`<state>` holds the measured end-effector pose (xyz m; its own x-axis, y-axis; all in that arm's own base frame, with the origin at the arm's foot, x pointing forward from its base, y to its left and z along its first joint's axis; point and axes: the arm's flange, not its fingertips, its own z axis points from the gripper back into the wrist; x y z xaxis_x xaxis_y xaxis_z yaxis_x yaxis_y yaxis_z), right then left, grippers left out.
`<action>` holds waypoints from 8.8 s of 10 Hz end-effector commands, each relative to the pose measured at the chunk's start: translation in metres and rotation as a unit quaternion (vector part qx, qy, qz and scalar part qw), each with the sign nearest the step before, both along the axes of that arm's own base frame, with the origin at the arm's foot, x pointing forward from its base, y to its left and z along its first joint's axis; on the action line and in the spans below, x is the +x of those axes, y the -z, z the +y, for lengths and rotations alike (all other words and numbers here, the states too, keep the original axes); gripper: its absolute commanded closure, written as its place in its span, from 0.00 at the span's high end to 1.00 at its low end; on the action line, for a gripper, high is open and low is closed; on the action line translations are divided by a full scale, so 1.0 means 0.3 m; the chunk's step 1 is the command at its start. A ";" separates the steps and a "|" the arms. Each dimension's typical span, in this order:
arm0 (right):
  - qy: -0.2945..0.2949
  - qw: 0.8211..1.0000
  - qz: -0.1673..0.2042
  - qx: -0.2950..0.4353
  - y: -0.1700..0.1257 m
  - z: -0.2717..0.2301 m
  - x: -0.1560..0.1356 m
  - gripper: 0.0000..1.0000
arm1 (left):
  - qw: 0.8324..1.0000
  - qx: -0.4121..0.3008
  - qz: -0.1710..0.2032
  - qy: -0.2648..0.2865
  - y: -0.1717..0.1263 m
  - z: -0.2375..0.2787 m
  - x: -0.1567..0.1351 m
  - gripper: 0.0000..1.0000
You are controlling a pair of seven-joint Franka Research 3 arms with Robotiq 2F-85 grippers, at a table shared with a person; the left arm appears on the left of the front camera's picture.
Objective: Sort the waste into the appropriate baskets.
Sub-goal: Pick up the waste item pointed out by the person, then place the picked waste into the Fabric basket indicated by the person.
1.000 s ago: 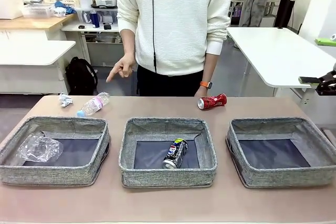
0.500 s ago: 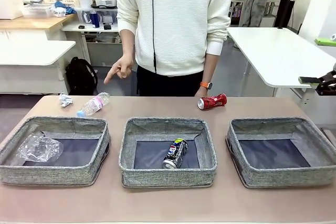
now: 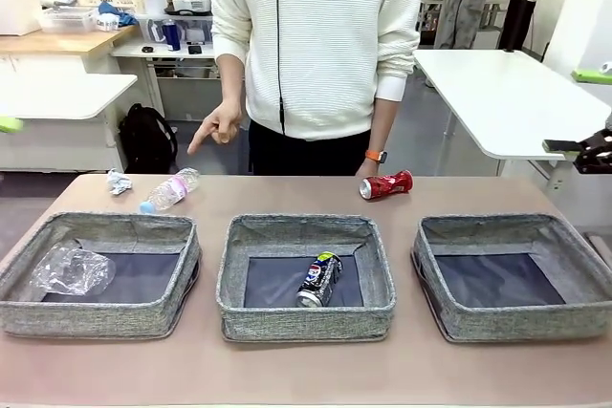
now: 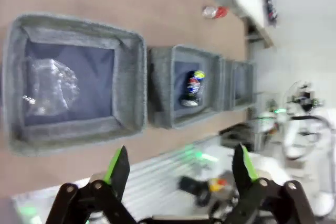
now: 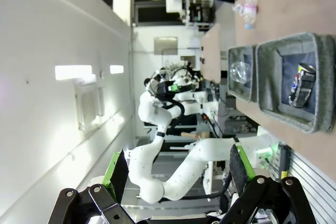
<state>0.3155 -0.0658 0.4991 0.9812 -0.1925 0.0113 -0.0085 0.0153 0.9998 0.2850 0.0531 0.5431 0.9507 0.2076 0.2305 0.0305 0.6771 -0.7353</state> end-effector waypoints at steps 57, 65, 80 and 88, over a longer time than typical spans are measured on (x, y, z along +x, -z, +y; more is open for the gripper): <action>0.005 1.000 -0.002 0.007 -0.008 0.002 0.006 1.00 | 0.988 0.127 -0.067 -0.053 0.200 -0.418 0.381 0.00; 0.005 1.000 -0.002 0.007 -0.008 0.002 0.006 1.00 | 0.971 0.227 -0.032 -0.062 -0.139 -0.742 0.385 0.23; 0.005 1.000 -0.002 0.007 -0.008 0.002 0.006 1.00 | 0.971 0.236 -0.041 -0.017 -0.727 -1.401 0.171 0.23; 0.005 1.000 -0.002 0.007 -0.008 0.002 0.006 1.00 | 0.971 0.236 -0.041 -0.017 -0.727 -1.401 0.171 0.23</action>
<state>0.3161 -0.0661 0.4995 0.9809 -0.1943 0.0115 -0.0081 0.0182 0.9998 0.3403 -0.3744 0.7654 0.9250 0.0993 0.3668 0.0421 0.9326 -0.3584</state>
